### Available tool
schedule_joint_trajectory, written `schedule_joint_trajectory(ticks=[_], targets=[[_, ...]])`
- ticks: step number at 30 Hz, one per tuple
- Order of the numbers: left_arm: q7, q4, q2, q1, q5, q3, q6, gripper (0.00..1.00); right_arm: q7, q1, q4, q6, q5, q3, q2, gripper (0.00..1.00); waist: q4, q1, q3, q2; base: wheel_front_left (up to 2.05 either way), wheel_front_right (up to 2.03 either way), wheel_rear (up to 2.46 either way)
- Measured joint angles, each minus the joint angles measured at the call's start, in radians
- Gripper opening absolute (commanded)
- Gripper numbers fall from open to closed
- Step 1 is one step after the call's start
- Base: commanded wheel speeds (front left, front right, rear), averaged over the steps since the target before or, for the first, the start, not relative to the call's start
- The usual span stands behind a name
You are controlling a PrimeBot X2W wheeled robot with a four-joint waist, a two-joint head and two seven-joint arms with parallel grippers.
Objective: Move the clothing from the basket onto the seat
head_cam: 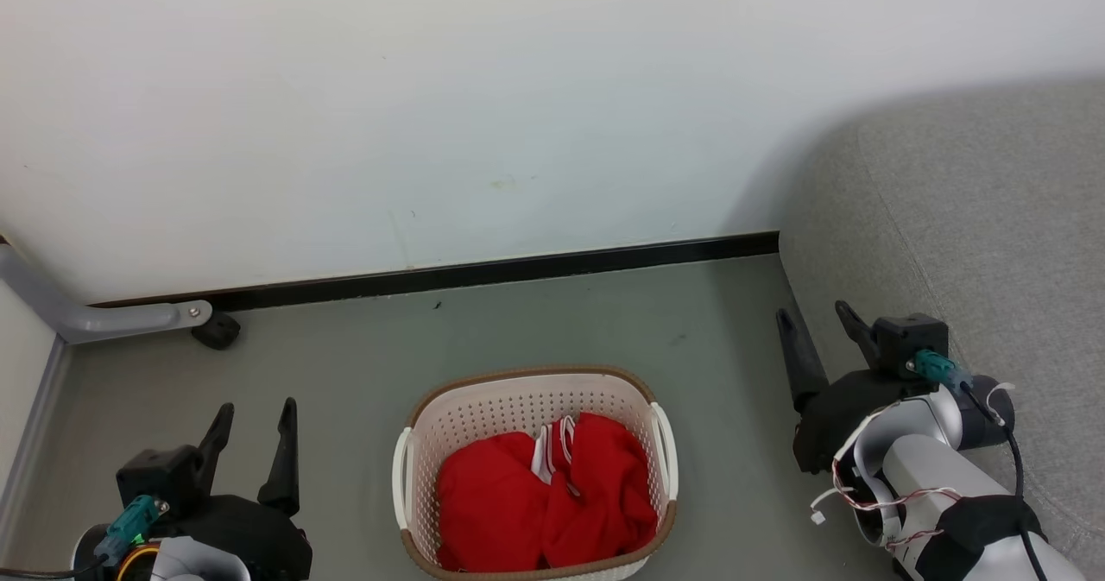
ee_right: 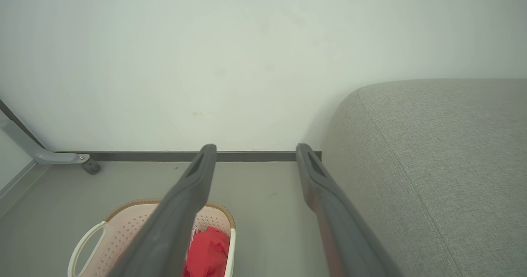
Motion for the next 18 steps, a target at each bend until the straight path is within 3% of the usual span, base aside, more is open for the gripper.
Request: schedule_joint_trajectory(ticks=[5, 18], targets=[[0.000, 0.012, -0.006, 0.003, 0.000, 0.032, 0.023, 1.00, -0.002, 0.001, 0.008, -0.008, 0.004, -0.016, 0.000, 1.00, -0.003, 0.0000, 0.000, 0.0000, 0.00, 0.00, 0.00], [0.000, 0.018, -0.022, 0.005, 0.017, 0.053, 0.030, 1.00, -0.002, 0.002, 0.012, -0.016, 0.004, -0.030, 0.000, 1.00, -0.003, 0.0000, -0.002, 0.0000, 0.00, 0.00, 0.00]])
